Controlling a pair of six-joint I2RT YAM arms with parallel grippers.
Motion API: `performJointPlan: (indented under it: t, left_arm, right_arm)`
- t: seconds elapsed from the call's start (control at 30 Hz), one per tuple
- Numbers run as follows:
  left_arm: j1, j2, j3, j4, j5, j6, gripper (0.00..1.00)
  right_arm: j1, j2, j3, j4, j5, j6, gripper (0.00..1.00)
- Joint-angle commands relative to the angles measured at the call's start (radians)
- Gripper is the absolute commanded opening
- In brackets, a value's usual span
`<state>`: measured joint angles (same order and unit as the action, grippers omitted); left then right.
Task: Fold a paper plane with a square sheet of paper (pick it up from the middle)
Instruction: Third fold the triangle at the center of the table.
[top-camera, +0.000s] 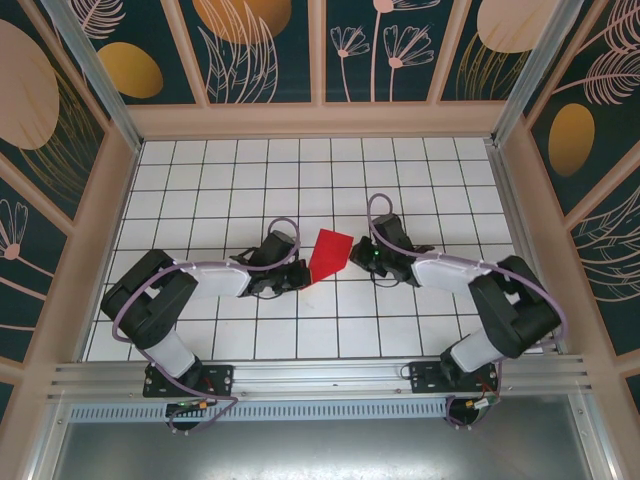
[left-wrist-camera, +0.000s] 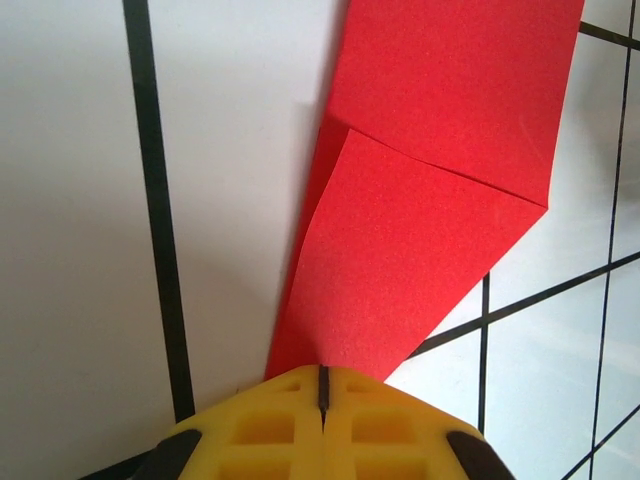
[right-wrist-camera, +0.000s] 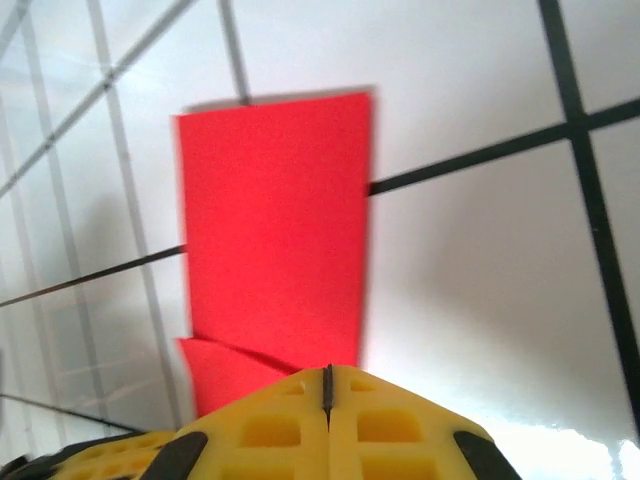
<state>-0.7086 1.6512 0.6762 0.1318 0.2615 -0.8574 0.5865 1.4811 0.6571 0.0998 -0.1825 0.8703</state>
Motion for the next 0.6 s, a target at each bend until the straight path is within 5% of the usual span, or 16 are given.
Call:
performJointPlan:
  t: [0.0,0.17,0.3,0.57]
  left_arm:
    - [0.0,-0.054,0.039,-0.04,-0.013,0.023,0.04]
    - [0.001,-0.094,0.087,-0.028,-0.049,0.037,0.21]
    - [0.001,-0.053,0.13,-0.028,-0.061,0.049,0.21]
    - [0.001,0.038,0.168,0.0,-0.061,0.042,0.13]
  right_arm:
    - [0.005,-0.066,-0.001,-0.035,0.013,0.018,0.08]
    - [0.006,-0.109,-0.044,0.017,-0.015,0.077,0.34]
    - [0.008,-0.117,-0.092,0.092,-0.044,0.141,0.5]
    - [0.008,-0.091,-0.11,0.118,-0.063,0.185,0.64]
